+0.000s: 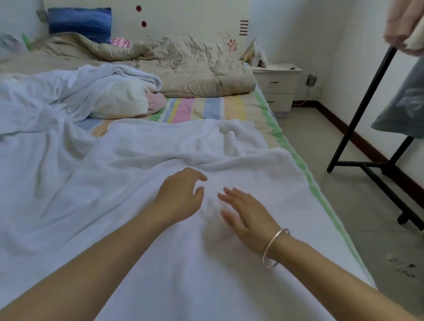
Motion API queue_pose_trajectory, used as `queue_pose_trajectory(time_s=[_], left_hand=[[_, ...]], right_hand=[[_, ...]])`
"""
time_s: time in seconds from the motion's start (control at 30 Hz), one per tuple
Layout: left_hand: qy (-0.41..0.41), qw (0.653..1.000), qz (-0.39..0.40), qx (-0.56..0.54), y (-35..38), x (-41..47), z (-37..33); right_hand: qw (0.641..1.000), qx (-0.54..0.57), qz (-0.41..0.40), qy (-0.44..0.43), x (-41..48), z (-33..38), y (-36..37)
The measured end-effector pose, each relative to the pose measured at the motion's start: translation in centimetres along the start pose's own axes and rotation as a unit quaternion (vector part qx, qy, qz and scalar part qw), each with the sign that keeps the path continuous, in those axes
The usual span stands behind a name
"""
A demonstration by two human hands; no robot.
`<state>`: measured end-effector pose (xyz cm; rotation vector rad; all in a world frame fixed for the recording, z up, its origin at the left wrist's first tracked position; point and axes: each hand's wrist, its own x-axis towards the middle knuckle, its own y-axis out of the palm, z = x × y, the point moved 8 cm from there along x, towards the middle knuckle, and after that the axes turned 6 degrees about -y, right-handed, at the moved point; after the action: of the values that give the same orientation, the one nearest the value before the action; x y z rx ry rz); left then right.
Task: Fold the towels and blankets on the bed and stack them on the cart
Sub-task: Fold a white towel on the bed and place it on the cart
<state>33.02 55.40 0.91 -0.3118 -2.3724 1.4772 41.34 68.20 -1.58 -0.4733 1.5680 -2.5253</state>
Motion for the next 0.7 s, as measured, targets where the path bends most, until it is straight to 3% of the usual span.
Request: queue_pose_trajectory(time_s=[0.13,0.23,0.43,0.53,0.6,0.7], left_hand=[[-0.057,0.998,0.034,-0.005,1.6,7.4,1.5],[-0.063,0.998,0.017,0.026,2.1,14.4,2.4],[-0.119,0.988,-0.044,0.093,2.4,27.3,6.5],[-0.158,0.978,-0.042,0.131,3.6,31.4,9.4],[-0.181,0.969,-0.053,0.16,4.1,33.3,11.2],[-0.216,0.967,-0.045,0.13,5.4,35.6,14.2]], right_hand=[[0.989,-0.043,-0.091,0.105,8.8,-10.6,-5.2],[0.981,-0.049,-0.123,0.144,14.7,-16.4,-8.0],[0.944,0.009,-0.071,0.323,23.4,-27.8,-8.8],[0.908,0.096,-0.067,0.403,26.2,-32.6,-7.1],[0.846,0.267,-0.087,0.452,27.8,-35.0,-4.7],[0.797,0.403,-0.077,0.444,30.5,-36.1,-3.1]])
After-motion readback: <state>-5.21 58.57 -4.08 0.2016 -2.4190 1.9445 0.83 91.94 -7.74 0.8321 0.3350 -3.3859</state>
